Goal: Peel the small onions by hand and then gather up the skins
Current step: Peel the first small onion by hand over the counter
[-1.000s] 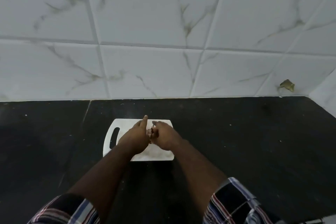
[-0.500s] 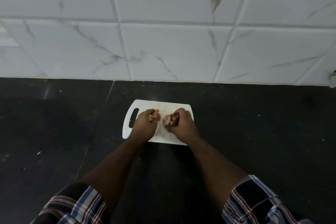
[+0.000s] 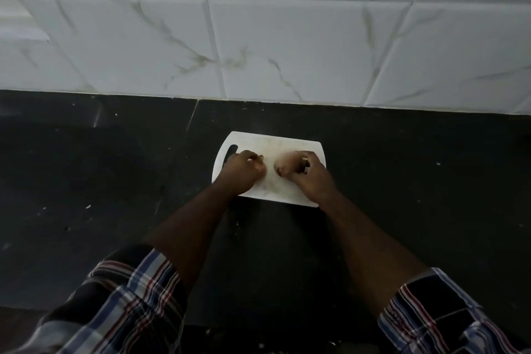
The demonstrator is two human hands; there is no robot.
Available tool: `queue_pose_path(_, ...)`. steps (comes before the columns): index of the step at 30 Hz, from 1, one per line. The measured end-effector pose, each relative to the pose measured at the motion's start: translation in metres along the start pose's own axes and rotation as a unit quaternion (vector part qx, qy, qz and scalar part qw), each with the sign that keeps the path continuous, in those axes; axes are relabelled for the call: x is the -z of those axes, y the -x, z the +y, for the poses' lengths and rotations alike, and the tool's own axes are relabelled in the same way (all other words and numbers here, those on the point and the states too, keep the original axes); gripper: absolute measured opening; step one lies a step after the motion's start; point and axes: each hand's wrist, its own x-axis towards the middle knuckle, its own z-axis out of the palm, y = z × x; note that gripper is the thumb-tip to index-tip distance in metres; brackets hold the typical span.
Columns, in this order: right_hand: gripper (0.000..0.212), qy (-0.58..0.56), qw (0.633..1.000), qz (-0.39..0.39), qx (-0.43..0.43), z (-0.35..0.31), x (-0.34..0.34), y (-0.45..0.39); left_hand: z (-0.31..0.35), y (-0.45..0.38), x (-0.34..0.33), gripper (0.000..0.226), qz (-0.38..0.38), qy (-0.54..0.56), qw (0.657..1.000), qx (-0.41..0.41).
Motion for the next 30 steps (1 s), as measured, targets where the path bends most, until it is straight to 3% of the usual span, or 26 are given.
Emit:
queue_pose_path(3,0.057,-0.015,1.0,0.022,-0.014,0.0,-0.004,-0.001,-0.006,-0.005,-0.003,0.036,0.002,-0.008,1.0,0.004)
queue_pose_path(7,0.066,-0.047,0.998,0.033,-0.037,-0.004,-0.005,0.007,-0.01,-0.003,-0.002,0.032,0.001,0.008,1.0,-0.004)
queue_pose_path(10,0.057,-0.017,0.994,0.096,-0.045,-0.016,0.003,0.022,-0.01,0.008,0.005,0.02,-0.013,0.118,0.993,0.004)
queue_pose_path(13,0.035,-0.025,0.992,0.123,0.008,-0.037,0.006,0.051,-0.013,0.032,0.019,0.024,-0.092,0.329,0.939,0.049)
queue_pose_path(16,0.031,-0.08,0.995,0.021,0.052,-0.063,-0.006,0.086,-0.019,0.068,0.034,0.038,-0.144,0.48,0.862,0.074)
queue_pose_path(19,0.037,-0.081,0.993,-0.028,0.081,-0.08,-0.023,0.107,-0.019,0.097,0.042,0.045,-0.153,0.556,0.814,0.063)
queue_pose_path(23,0.035,-0.107,0.989,-0.021,0.099,-0.096,-0.031,0.118,-0.008,0.122,0.05,0.039,-0.139,0.62,0.77,0.059)
queue_pose_path(26,0.022,-0.154,0.984,0.001,0.089,-0.107,-0.027,0.122,-0.003,0.13,0.055,0.042,-0.138,0.62,0.772,0.03)
queue_pose_path(30,0.011,-0.19,0.978,0.039,0.079,-0.112,-0.022,0.126,0.005,0.135,0.055,0.048,-0.107,0.572,0.813,0.01)
